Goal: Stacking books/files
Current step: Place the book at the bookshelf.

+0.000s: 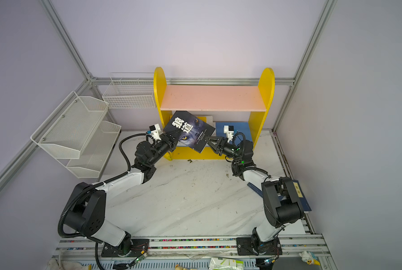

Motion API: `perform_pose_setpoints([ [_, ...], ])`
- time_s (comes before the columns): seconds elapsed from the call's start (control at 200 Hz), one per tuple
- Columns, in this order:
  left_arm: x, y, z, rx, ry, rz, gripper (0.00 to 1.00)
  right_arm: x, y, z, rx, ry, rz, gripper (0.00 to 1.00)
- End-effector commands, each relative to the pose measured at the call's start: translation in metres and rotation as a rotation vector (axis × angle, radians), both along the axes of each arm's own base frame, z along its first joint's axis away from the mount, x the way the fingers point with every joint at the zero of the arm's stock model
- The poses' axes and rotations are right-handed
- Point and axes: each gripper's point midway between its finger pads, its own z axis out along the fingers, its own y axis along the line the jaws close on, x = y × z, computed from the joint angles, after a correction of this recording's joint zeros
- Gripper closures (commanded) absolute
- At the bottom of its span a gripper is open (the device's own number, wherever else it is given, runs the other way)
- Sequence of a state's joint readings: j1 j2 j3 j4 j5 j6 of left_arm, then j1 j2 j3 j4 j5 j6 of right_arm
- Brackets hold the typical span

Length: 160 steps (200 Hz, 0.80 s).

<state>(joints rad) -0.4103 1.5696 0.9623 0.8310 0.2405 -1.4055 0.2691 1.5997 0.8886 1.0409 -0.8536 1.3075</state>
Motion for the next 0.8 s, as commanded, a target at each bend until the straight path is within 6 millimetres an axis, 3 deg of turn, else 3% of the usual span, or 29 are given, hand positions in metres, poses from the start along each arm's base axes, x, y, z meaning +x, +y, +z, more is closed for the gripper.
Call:
perform_pose_setpoints([
  [0.0,-0.002,0.017,0.034,-0.111,-0.101,0.107,1.0,-0.001,-0.011,0.017,-0.007,-0.049,-0.115,0.5],
  [0.295,0.006,0.009,0.048,-0.141,-0.104,0.201,1.0,-0.001,0.002,0.009,-0.075,-0.044,-0.157,0.34],
  [0.455,0.004,0.01,0.054,-0.152,-0.117,0.242,1.0,0.006,0.019,0.001,-0.088,-0.026,-0.145,0.33],
  [0.59,0.002,0.011,0.059,-0.127,-0.126,0.266,1.0,0.011,0.019,-0.008,-0.139,-0.007,-0.194,0.32],
  [0.795,0.003,0.008,0.056,-0.129,-0.121,0.27,1.0,0.016,0.017,0.003,-0.152,-0.038,-0.237,0.33],
])
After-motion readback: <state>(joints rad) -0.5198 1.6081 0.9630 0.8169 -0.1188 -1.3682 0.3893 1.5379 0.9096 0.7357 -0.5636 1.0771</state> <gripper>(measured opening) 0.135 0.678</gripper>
